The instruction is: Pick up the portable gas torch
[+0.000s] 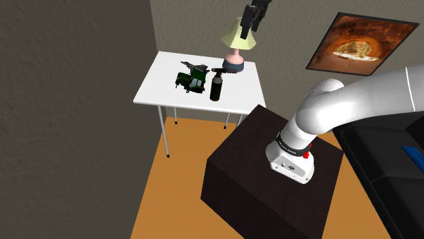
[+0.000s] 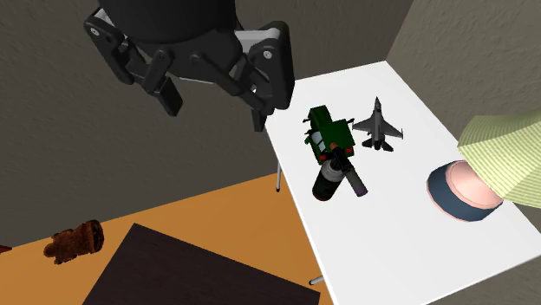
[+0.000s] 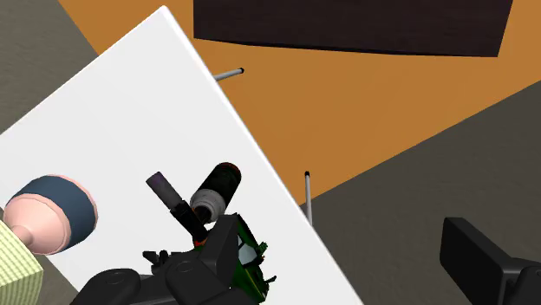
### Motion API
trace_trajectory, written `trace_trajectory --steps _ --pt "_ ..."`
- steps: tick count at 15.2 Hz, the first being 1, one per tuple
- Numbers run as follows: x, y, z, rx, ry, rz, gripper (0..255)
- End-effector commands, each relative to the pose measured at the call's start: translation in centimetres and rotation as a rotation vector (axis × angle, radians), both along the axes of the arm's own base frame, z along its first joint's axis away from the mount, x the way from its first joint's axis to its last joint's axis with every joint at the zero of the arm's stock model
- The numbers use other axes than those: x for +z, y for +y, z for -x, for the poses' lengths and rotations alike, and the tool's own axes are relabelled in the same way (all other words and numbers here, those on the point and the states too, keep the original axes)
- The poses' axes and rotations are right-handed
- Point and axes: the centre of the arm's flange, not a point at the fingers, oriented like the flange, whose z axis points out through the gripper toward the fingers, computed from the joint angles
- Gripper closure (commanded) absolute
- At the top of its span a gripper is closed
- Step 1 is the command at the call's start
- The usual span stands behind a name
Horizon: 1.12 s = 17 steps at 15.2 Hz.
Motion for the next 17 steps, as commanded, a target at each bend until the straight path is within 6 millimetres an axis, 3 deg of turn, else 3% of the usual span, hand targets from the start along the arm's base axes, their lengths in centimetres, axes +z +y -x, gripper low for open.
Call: trace_trajectory --steps 1,17 --pt "0.0 0.0 0.0 0.000 0.000 0.000 0" --pt "-15.2 -8.8 -12.2 0.136 0.046 0.017 0"
